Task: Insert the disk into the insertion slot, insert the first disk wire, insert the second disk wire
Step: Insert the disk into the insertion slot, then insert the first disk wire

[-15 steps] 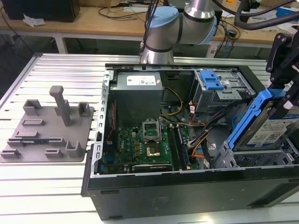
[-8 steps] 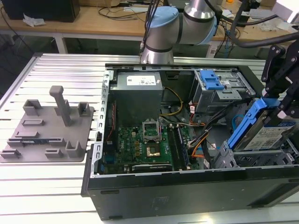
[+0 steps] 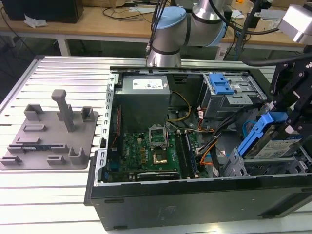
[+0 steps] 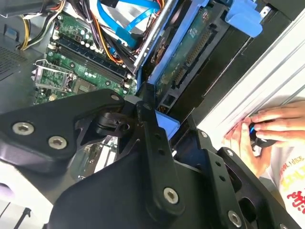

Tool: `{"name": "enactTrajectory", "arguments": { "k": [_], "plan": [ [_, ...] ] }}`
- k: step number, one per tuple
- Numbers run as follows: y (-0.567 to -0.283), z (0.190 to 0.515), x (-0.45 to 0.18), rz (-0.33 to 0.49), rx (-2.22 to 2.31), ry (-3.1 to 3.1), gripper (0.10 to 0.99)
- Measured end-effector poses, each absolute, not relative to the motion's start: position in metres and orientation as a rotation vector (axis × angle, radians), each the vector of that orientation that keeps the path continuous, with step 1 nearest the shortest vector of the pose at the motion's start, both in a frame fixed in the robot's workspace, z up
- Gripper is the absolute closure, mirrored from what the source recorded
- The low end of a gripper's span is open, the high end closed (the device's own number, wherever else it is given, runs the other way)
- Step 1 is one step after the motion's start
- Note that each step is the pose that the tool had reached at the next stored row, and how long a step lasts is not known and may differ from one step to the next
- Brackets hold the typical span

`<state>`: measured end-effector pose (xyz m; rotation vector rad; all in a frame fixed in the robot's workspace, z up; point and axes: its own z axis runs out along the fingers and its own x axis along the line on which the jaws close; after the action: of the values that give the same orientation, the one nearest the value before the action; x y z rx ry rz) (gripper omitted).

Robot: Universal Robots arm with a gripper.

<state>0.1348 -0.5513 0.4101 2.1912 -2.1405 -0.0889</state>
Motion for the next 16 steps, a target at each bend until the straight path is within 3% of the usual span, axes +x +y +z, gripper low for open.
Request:
{"name": "enactTrajectory", "arguments": {
  "k": [2,16],
  "plan": [
    [-0.5512,0.4099,0.1348,-0.09,2.192,-2.141,0.651],
    [-0.5513,0.4096,0.1348,-0.09,2.192,-2.141,0.651]
  ]
}}
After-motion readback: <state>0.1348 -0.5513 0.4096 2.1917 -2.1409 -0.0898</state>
